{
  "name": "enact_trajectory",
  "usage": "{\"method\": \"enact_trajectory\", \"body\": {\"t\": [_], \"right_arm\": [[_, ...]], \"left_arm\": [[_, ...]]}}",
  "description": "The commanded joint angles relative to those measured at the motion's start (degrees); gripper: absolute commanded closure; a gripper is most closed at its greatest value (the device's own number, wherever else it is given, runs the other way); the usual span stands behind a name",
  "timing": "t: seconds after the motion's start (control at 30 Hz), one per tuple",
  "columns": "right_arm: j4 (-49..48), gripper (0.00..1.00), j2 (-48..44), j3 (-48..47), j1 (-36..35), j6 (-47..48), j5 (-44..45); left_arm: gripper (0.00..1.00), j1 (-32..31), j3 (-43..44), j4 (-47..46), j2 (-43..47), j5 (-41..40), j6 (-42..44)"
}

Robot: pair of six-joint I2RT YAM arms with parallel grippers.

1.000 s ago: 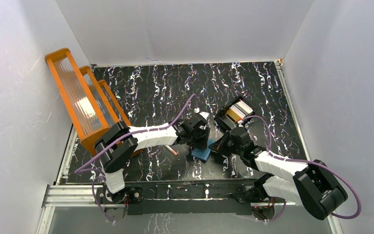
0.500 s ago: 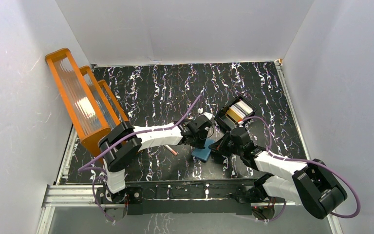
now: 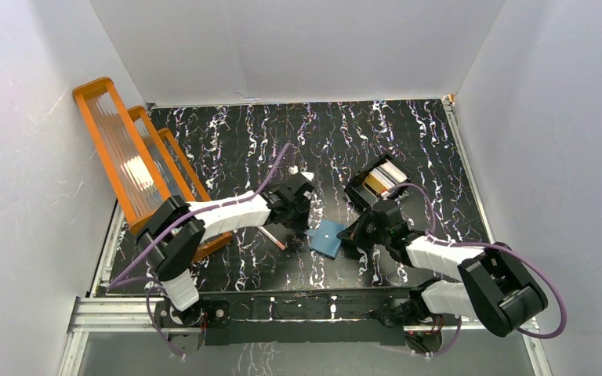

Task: Put the credit cards into the card holder
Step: Open the card holder at the center of the board.

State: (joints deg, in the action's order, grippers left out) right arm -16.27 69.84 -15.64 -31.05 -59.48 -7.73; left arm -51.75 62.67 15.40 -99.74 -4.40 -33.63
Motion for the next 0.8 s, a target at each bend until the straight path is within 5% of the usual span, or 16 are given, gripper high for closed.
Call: {"method": "enact_trajectory", "body": {"t": [0.0,0.17,0.37,0.77], "right_arm": [[7.74,0.92,0.75,-3.45,1.26,7.49,3.36],[19.97,0.53,-4.12,-12.61,1.27,11.18,5.19],[25.71,0.32,-10.67,-16.99,1.30,12.14,3.66],[23.04,0.41,-8.26,-15.03,1.26,11.61,1.26]], "left_arm": [[1.00,2.88,-4.70,-3.81,8.26,9.87,-2.53],[1.00,3.32,-4.66,-7.36,11.39,18.38,-5.48],[1.00,3.33,-6.35,-15.90,15.36,24.76,-10.53],[1.00,3.34,-6.69,-15.10,13.48,22.99,-9.36]]}}
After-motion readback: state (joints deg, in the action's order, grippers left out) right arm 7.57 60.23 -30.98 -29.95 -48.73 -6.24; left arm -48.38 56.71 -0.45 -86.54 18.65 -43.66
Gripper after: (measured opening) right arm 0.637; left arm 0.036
